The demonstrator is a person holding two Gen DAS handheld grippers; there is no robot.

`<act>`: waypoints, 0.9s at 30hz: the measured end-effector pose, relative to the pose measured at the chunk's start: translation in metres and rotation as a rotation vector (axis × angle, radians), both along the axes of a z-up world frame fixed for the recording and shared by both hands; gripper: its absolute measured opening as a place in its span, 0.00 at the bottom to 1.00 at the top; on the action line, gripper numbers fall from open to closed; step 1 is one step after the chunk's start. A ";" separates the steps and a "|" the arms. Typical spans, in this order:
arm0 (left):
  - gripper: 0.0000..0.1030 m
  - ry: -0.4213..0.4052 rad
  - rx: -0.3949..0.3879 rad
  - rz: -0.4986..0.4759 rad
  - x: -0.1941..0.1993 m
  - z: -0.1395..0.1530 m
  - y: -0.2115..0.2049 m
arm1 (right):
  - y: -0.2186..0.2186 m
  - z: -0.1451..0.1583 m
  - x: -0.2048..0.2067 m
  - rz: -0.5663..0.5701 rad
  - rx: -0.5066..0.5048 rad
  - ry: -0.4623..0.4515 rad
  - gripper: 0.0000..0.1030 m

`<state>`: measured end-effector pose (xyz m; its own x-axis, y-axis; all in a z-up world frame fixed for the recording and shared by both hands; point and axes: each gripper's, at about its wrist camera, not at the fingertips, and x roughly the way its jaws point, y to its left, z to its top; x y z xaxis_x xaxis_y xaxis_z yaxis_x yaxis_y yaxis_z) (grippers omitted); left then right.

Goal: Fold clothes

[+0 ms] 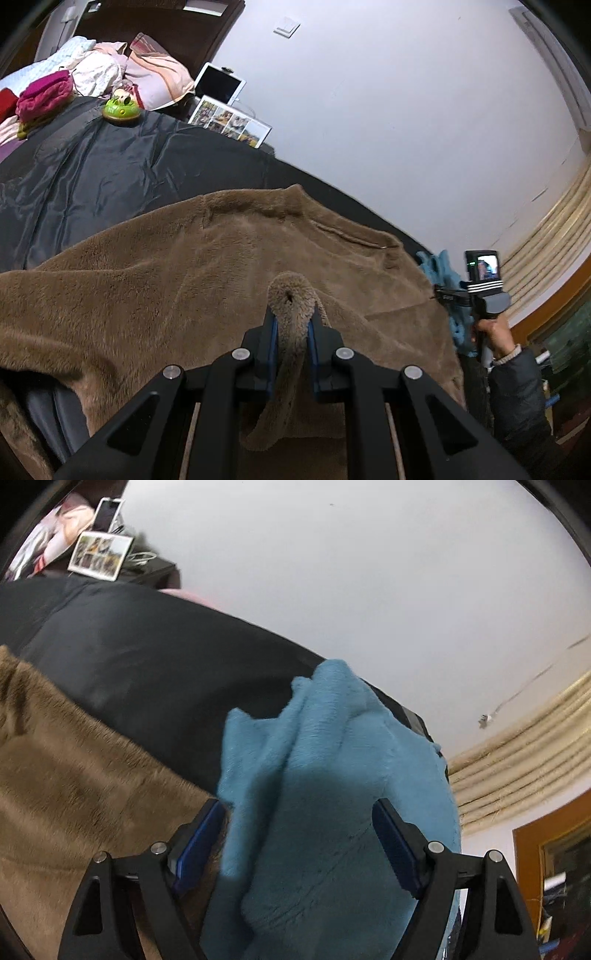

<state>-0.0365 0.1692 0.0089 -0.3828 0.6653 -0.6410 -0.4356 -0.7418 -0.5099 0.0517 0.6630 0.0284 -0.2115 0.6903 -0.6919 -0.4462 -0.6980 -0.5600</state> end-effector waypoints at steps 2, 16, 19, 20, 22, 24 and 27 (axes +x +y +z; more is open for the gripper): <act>0.15 -0.009 -0.063 0.023 -0.008 -0.011 0.004 | 0.001 -0.001 0.001 -0.012 0.093 0.004 0.80; 0.57 -0.089 -0.123 0.015 -0.006 -0.038 -0.006 | -0.093 0.044 0.057 0.398 -0.623 0.291 0.80; 0.58 -0.095 -0.115 0.001 0.002 -0.039 -0.006 | -0.112 0.021 0.058 0.404 -0.682 0.236 0.80; 0.58 -0.089 -0.121 -0.006 0.005 -0.039 -0.004 | -0.108 0.010 0.053 0.380 -0.669 0.215 0.80; 0.58 -0.071 -0.140 -0.024 0.013 -0.039 -0.001 | -0.107 -0.009 0.046 0.324 -0.638 0.176 0.80; 0.41 -0.035 -0.194 -0.023 0.024 -0.038 0.003 | -0.102 -0.023 0.044 0.280 -0.604 0.173 0.80; 0.22 0.006 -0.257 -0.024 0.035 -0.039 0.001 | -0.090 -0.028 0.038 0.217 -0.529 0.212 0.80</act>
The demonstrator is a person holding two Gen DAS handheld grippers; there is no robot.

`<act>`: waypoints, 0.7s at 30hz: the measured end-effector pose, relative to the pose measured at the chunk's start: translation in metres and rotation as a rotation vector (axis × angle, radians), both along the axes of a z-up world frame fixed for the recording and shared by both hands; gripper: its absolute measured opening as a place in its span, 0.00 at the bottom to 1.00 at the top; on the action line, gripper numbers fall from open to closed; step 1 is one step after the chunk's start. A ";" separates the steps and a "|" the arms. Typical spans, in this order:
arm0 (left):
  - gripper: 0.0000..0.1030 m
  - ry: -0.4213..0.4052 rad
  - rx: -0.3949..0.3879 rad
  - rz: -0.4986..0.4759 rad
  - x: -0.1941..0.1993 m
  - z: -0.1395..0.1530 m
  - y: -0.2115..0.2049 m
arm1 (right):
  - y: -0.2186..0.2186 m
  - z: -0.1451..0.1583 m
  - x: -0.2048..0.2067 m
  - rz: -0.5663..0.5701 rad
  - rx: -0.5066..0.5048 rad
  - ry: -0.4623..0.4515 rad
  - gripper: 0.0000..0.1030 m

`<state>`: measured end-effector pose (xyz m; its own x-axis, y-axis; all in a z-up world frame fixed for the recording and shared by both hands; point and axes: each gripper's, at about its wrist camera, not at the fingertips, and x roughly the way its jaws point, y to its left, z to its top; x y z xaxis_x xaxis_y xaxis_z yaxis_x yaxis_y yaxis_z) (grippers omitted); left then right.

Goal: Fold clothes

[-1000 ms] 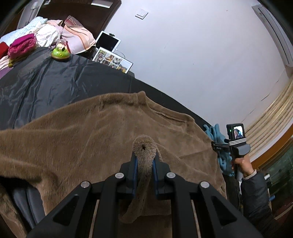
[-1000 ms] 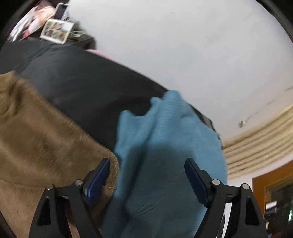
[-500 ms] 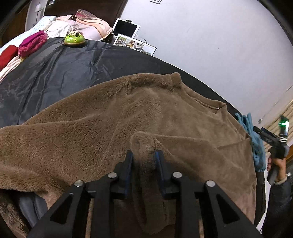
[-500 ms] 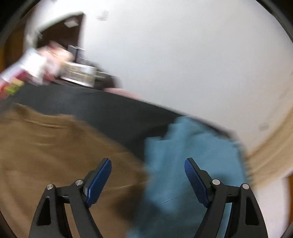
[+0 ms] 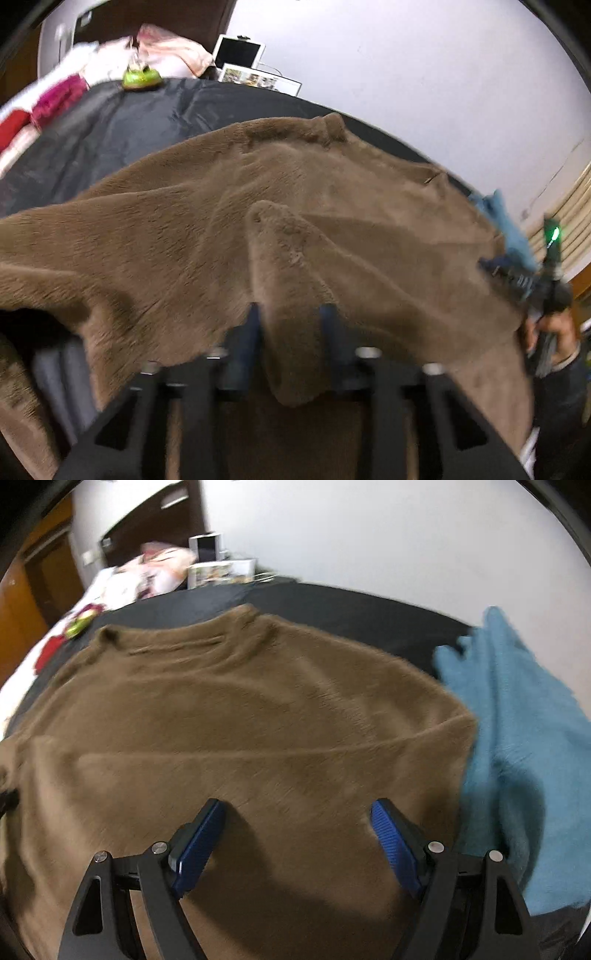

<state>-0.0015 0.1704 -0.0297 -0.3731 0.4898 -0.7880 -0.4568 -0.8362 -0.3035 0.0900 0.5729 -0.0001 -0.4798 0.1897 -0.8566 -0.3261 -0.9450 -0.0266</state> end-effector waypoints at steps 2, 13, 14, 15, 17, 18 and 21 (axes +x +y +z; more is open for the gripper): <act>0.20 0.019 -0.025 -0.013 0.007 0.000 -0.003 | 0.005 -0.002 -0.004 -0.032 0.015 0.007 0.80; 0.25 0.049 -0.066 -0.023 0.009 0.009 0.000 | 0.002 -0.001 -0.001 -0.035 0.057 0.063 0.87; 0.27 0.059 -0.053 -0.013 0.009 0.014 -0.001 | 0.001 0.003 0.002 -0.031 0.038 0.072 0.87; 0.33 0.073 -0.039 -0.002 0.009 0.019 -0.002 | -0.001 0.009 0.007 -0.028 0.014 0.088 0.87; 0.47 0.108 -0.007 0.006 0.011 0.032 -0.002 | -0.006 0.025 0.019 -0.025 -0.050 0.145 0.87; 0.54 0.127 0.009 0.009 0.011 0.038 -0.001 | -0.009 0.032 0.025 -0.022 -0.077 0.169 0.87; 0.56 0.152 0.024 -0.025 0.012 0.045 0.012 | -0.020 0.041 0.043 0.003 -0.118 0.190 0.87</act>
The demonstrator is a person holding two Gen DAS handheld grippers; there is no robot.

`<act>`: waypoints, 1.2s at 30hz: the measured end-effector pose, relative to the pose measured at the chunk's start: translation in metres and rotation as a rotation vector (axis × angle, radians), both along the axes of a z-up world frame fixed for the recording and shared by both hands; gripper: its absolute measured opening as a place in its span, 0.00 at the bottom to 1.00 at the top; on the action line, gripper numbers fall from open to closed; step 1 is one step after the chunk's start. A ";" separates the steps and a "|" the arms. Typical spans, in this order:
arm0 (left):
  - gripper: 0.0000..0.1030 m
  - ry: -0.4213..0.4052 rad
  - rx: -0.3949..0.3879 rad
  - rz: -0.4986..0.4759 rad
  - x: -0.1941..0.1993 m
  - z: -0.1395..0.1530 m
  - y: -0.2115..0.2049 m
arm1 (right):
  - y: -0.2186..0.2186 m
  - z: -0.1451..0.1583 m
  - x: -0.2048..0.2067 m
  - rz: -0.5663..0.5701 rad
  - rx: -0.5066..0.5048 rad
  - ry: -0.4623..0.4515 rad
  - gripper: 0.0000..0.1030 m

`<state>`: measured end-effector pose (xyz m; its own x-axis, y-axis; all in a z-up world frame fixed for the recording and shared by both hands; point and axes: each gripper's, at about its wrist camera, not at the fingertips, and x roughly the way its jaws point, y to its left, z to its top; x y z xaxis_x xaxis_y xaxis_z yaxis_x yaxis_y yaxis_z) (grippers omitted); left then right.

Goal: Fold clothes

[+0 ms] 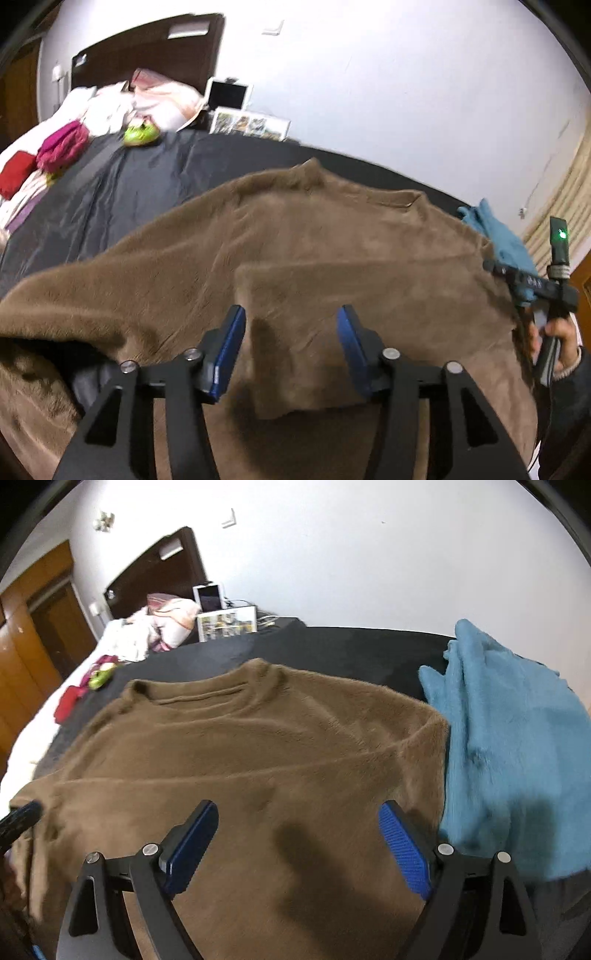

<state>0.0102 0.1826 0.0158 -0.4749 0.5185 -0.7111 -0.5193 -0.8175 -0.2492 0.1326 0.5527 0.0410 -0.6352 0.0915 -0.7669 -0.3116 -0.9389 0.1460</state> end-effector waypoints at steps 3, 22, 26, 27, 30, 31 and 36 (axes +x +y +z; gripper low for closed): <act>0.56 -0.009 -0.022 -0.048 -0.004 -0.008 0.021 | -0.014 -0.008 0.013 0.039 -0.048 -0.016 0.88; 0.55 -0.024 -0.086 -0.016 -0.014 -0.037 0.037 | -0.040 -0.048 0.030 0.078 0.162 -0.087 0.92; 0.59 -0.044 -0.063 0.007 -0.001 -0.026 0.029 | -0.040 -0.048 0.031 0.077 0.161 -0.087 0.93; 0.62 -0.036 -0.060 0.010 0.005 -0.023 0.025 | -0.040 -0.048 0.031 0.077 0.162 -0.087 0.93; 0.66 -0.018 -0.042 0.032 0.019 -0.015 0.008 | -0.039 -0.048 0.031 0.076 0.165 -0.088 0.94; 0.66 -0.019 -0.031 0.043 0.023 -0.013 0.001 | -0.039 -0.048 0.031 0.076 0.166 -0.088 0.94; 0.66 -0.031 0.015 0.119 0.039 -0.008 -0.045 | -0.039 -0.048 0.031 0.075 0.168 -0.089 0.94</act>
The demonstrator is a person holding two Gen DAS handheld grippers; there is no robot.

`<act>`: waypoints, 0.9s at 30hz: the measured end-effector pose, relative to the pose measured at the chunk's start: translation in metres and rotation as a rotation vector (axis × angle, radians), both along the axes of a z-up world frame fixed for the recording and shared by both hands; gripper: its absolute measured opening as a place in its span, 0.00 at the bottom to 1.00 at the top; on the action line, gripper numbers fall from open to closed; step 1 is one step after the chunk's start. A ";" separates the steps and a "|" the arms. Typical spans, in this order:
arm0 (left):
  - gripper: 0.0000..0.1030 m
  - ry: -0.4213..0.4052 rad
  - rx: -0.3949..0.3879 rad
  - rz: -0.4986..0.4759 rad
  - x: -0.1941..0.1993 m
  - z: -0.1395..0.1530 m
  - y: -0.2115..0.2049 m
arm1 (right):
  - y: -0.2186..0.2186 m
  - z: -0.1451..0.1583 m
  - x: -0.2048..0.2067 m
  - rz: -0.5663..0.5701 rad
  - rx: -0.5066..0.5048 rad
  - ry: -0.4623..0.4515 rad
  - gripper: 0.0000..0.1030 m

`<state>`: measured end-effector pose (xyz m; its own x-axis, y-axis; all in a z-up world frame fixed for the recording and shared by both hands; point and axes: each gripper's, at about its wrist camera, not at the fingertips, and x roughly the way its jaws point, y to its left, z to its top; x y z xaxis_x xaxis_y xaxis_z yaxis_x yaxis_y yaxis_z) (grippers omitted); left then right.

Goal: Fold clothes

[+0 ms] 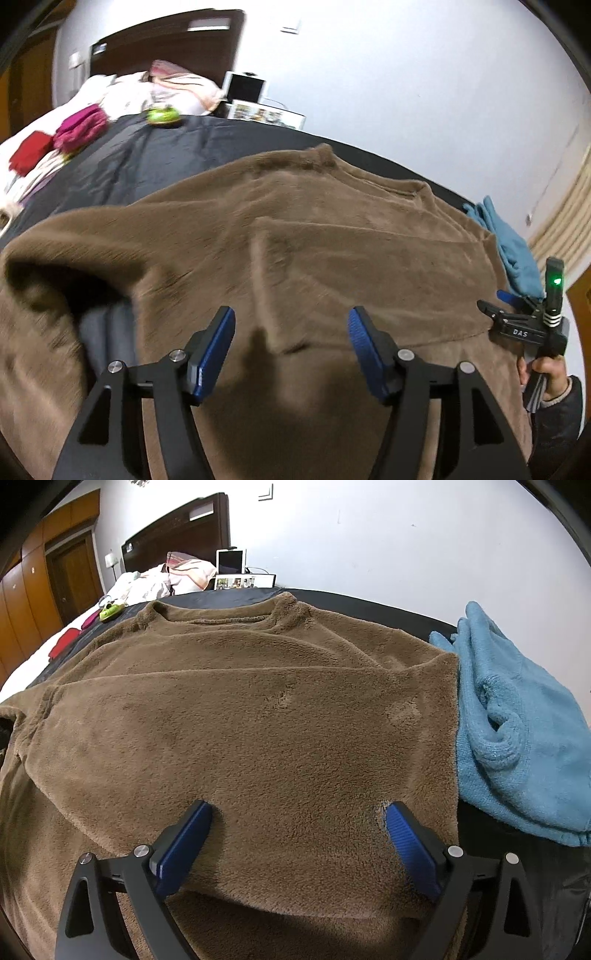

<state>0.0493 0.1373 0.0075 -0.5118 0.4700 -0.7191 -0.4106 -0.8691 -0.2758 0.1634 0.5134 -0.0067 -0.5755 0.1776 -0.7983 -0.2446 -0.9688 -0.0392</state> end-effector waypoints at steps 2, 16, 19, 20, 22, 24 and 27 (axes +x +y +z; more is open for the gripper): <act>0.66 -0.001 0.010 0.027 0.009 0.002 -0.018 | 0.000 0.000 0.000 0.000 0.000 0.000 0.94; 0.74 0.023 -0.063 0.373 0.066 0.009 -0.166 | 0.001 0.000 0.001 0.004 -0.014 0.005 0.95; 0.74 0.002 -0.082 0.462 0.076 0.000 -0.195 | 0.001 0.000 0.001 0.006 -0.017 0.006 0.96; 0.74 -0.003 -0.086 0.485 0.079 -0.003 -0.202 | 0.001 0.001 0.002 0.006 -0.018 0.006 0.96; 0.74 -0.015 -0.098 0.509 0.084 -0.009 -0.212 | 0.001 0.001 0.002 0.007 -0.020 0.007 0.96; 0.73 -0.029 -0.105 0.515 0.087 -0.016 -0.216 | 0.000 0.001 0.002 0.009 -0.021 0.007 0.96; 0.72 -0.048 -0.108 0.513 0.088 -0.025 -0.216 | 0.000 0.001 0.002 0.013 -0.025 0.008 0.98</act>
